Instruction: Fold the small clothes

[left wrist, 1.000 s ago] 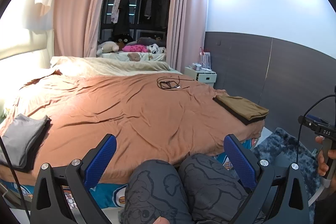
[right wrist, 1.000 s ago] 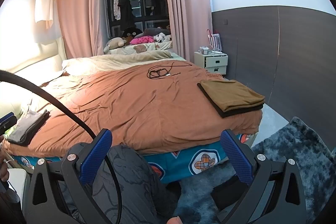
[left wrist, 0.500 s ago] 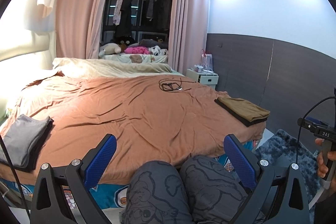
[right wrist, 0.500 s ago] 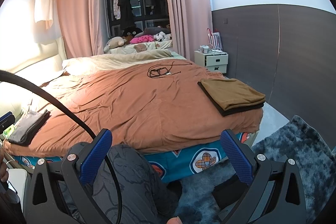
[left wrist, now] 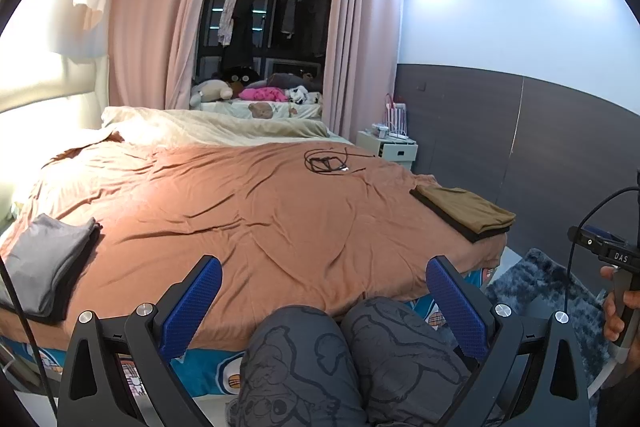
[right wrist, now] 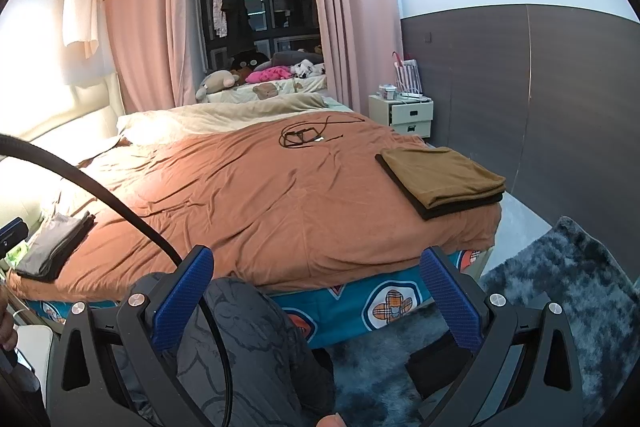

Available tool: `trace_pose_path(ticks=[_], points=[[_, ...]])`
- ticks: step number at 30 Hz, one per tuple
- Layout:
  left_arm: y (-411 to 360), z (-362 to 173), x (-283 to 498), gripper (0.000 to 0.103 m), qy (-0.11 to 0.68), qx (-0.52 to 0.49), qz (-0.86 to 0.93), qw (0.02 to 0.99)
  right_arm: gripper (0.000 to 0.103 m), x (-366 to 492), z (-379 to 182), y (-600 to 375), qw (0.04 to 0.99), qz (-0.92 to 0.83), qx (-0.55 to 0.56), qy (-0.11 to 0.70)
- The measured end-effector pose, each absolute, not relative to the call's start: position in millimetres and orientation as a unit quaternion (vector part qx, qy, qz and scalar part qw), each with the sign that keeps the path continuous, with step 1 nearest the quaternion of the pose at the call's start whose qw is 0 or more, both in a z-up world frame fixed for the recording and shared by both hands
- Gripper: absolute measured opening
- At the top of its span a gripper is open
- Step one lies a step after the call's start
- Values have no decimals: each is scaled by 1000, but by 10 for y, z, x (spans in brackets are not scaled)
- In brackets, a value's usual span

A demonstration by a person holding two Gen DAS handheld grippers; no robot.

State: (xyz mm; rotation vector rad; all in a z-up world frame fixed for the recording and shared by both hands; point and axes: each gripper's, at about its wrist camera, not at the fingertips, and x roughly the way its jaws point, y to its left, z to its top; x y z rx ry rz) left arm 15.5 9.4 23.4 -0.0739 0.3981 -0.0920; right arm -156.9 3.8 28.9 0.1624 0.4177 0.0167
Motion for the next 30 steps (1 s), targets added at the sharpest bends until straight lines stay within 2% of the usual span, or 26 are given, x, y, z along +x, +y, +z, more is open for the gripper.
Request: trace_pose_path(ticks=[30], points=[[43, 285, 99, 103, 189, -38, -39, 980, 103, -1553, 289, -103, 974, 8, 81, 210]])
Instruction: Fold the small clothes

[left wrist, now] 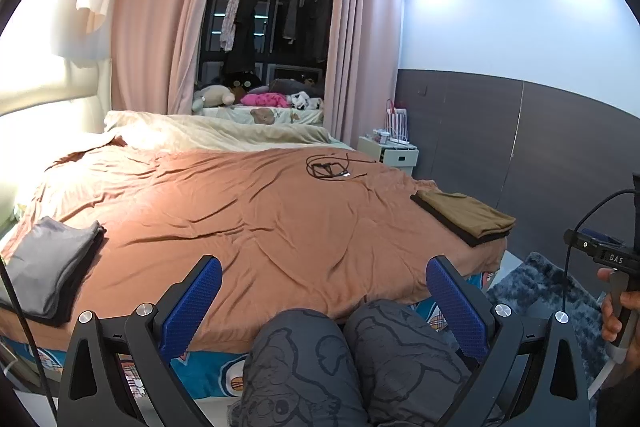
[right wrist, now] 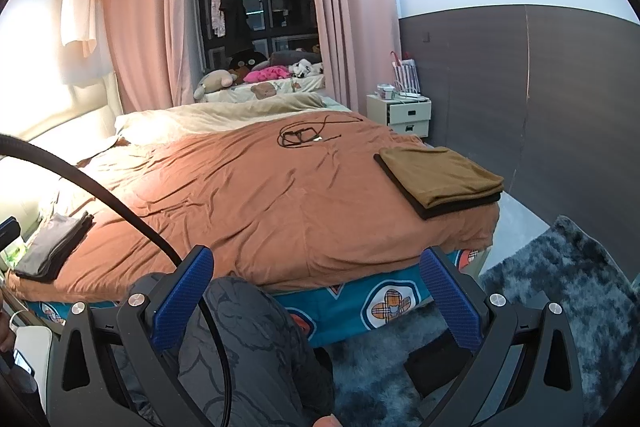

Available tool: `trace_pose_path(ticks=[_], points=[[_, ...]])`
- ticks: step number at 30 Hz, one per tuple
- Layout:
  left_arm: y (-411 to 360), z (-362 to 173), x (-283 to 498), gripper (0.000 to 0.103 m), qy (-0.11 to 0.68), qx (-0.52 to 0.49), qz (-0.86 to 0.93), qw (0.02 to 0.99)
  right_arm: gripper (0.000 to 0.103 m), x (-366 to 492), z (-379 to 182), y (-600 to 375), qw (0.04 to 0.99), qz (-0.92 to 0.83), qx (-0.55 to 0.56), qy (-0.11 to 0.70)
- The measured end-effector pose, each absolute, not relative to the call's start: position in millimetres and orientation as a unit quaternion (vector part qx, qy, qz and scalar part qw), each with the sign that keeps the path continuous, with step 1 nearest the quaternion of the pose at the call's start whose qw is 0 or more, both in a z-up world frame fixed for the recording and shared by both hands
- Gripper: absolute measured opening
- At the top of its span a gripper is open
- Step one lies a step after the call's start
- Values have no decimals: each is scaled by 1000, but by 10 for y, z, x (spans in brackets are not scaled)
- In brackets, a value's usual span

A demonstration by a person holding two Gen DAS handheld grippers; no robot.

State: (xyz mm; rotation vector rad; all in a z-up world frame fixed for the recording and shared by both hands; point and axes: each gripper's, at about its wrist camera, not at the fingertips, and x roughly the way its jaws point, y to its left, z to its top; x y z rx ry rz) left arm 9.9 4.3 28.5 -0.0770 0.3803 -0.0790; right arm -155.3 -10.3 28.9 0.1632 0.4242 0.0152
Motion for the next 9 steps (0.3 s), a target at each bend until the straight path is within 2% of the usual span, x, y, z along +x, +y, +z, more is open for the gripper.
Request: trace_pose_path(ticks=[9], points=[[18, 289, 20, 103, 183, -40, -38, 982, 103, -1591, 330, -114, 975, 7, 82, 208]])
